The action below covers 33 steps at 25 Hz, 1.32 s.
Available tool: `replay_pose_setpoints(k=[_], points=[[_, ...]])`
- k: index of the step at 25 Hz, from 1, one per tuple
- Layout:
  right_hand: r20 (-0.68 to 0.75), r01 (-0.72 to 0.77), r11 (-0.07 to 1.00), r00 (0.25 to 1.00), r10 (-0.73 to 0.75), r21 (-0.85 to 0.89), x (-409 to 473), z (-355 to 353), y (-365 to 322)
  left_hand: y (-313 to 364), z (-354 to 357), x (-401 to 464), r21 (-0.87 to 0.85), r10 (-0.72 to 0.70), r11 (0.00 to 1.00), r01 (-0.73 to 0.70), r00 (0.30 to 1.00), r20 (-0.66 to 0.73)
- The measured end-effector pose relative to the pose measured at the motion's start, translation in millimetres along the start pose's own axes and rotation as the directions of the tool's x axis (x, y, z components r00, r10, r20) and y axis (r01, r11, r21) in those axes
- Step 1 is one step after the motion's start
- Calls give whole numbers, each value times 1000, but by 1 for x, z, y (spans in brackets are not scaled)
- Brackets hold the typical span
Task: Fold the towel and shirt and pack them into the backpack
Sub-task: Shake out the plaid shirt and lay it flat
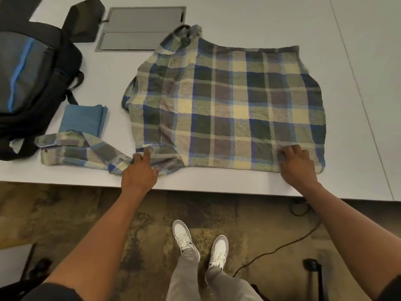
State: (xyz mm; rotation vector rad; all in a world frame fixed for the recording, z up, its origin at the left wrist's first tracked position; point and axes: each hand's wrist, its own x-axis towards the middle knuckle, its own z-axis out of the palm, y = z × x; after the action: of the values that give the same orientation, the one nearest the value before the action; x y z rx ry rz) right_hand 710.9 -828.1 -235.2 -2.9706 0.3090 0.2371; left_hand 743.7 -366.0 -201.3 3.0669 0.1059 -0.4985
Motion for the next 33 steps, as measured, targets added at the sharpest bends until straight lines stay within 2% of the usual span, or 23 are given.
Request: replay_pose_setpoints(k=[4, 6, 7, 8, 10, 11, 13, 15, 18, 22, 23, 25, 28, 30, 33], points=[[7, -35, 999, 999, 35, 10, 1, 0, -2, -1, -5, -2, 74, -205, 976, 203, 978, 25], [2, -70, 996, 998, 70, 60, 3, -5, -8, 1, -10, -5, 92, -220, 969, 229, 971, -90], [-13, -60, 995, 998, 61, 84, 4, -6, -12, 2, -9, -7, 94, -126, 985, 145, 975, -184], [-36, -13, 993, 999, 17, 113, 5, -7, -16, 2, -5, -10, 112, 28, 994, -1, 969, -243], [-28, 141, 974, 990, -139, 178, 3, -5, -23, 1, 8, -13, 149, 297, 951, -271, 934, -197], [-6, 212, 960, 977, -214, 184, 0, -2, -25, 1, 14, -14, 140, 342, 936, -324, 929, -141], [18, 276, 950, 959, -281, 149, -7, 3, -25, 2, 19, -14, 86, 298, 953, -291, 950, -87], [0, 264, 954, 964, -267, 142, -10, 6, -23, 4, 19, -12, 65, 249, 968, -244, 966, -67], [0, 251, 959, 967, -253, 131, -10, 9, -22, 3, 15, -11, 36, 249, 968, -249, 969, 13], [-13, 260, 953, 965, -261, 153, -4, 9, -19, 0, 2, -11, -156, 253, 960, -234, 960, 116], [-20, 269, 949, 963, -270, 164, -1, 5, -20, 0, -2, -8, -155, 255, 959, -239, 963, 90], [-53, 292, 934, 957, -287, 205, 9, -3, -25, 6, -11, 2, -159, 260, 951, -265, 964, -54], [-94, 269, 922, 963, -252, 278, 38, -20, -47, 24, -26, 32, -249, 303, 904, -349, 931, -204], [-70, 232, 928, 973, -221, 293, 62, -22, -68, 39, -34, 61, -256, 350, 878, -405, 907, -233], [-33, 227, 928, 973, -228, 297, 104, -18, -104, 59, -39, 119, -249, 364, 881, -402, 912, -188]])
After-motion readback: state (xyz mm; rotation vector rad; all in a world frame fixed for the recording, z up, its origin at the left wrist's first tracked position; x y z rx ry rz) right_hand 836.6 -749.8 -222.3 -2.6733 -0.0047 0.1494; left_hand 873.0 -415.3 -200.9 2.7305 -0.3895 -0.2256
